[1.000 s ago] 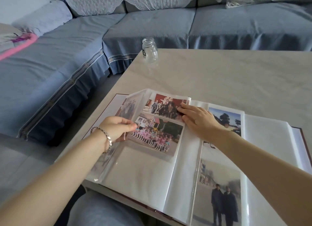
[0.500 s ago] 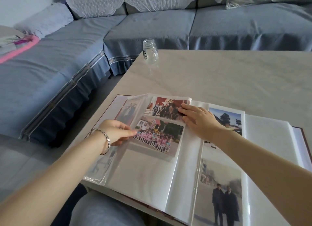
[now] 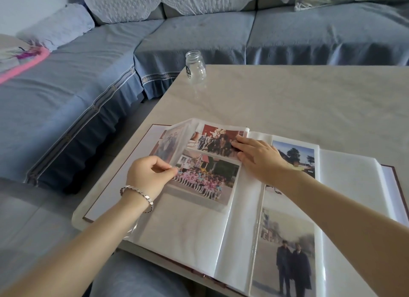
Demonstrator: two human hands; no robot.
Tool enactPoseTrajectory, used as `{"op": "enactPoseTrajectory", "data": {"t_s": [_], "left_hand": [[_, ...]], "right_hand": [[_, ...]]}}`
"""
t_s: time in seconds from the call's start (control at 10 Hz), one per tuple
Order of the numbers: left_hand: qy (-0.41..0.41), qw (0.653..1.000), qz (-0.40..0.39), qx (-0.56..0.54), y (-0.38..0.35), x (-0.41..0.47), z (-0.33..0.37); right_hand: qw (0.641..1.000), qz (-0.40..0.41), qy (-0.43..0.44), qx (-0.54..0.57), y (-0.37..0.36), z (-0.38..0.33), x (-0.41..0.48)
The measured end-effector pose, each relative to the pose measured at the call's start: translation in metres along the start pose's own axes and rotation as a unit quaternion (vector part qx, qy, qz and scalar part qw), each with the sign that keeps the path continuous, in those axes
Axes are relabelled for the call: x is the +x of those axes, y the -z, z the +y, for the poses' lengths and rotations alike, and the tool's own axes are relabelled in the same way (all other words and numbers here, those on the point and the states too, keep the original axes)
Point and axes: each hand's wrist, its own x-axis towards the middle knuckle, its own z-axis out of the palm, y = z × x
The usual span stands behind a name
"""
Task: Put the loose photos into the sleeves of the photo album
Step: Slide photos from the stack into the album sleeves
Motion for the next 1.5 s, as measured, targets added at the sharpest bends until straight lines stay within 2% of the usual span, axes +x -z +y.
{"op": "enactPoseTrajectory", "data": {"t_s": [0.4, 0.5, 0.6, 0.7, 0.8, 0.9, 1.0, 1.1, 1.2, 1.4, 1.5], "left_hand": [[-0.022, 0.998, 0.023, -0.057, 0.005, -0.006, 0.001], [0.041, 0.985, 0.017, -0.168, 0.004, -0.006, 0.004], [0.076, 0.973, 0.010, -0.219, 0.004, -0.003, 0.004], [0.070, 0.979, -0.007, -0.192, 0.004, -0.002, -0.003], [0.050, 0.995, -0.039, -0.072, 0.000, 0.005, -0.012], [-0.043, 0.989, -0.056, 0.128, -0.009, 0.001, -0.010], [-0.306, 0.923, -0.117, 0.201, -0.028, -0.017, -0.007], [-0.351, 0.863, -0.298, 0.208, -0.039, -0.028, -0.002], [-0.301, 0.854, -0.319, 0.279, -0.047, -0.027, -0.006], [-0.129, 0.913, -0.278, 0.270, -0.060, -0.017, -0.010], [-0.085, 0.933, -0.236, 0.257, -0.063, -0.018, 0.010]], "right_hand": [[1.000, 0.001, 0.001, -0.004, 0.000, -0.001, -0.001], [1.000, -0.001, 0.000, -0.005, 0.000, -0.002, -0.002], [1.000, 0.000, -0.001, -0.001, 0.000, -0.003, -0.002], [1.000, -0.001, -0.001, -0.002, 0.001, -0.003, -0.002], [1.000, -0.005, 0.000, -0.006, 0.001, -0.003, -0.002], [1.000, -0.001, -0.003, -0.006, -0.001, -0.002, -0.001], [1.000, 0.005, -0.001, -0.010, -0.004, -0.002, 0.001], [1.000, 0.013, 0.005, -0.008, -0.004, -0.001, 0.001], [1.000, 0.007, 0.005, -0.007, -0.004, -0.002, 0.001], [0.999, 0.015, 0.018, -0.030, -0.007, -0.008, 0.002], [0.999, 0.003, 0.032, 0.010, 0.002, -0.012, -0.006]]}}
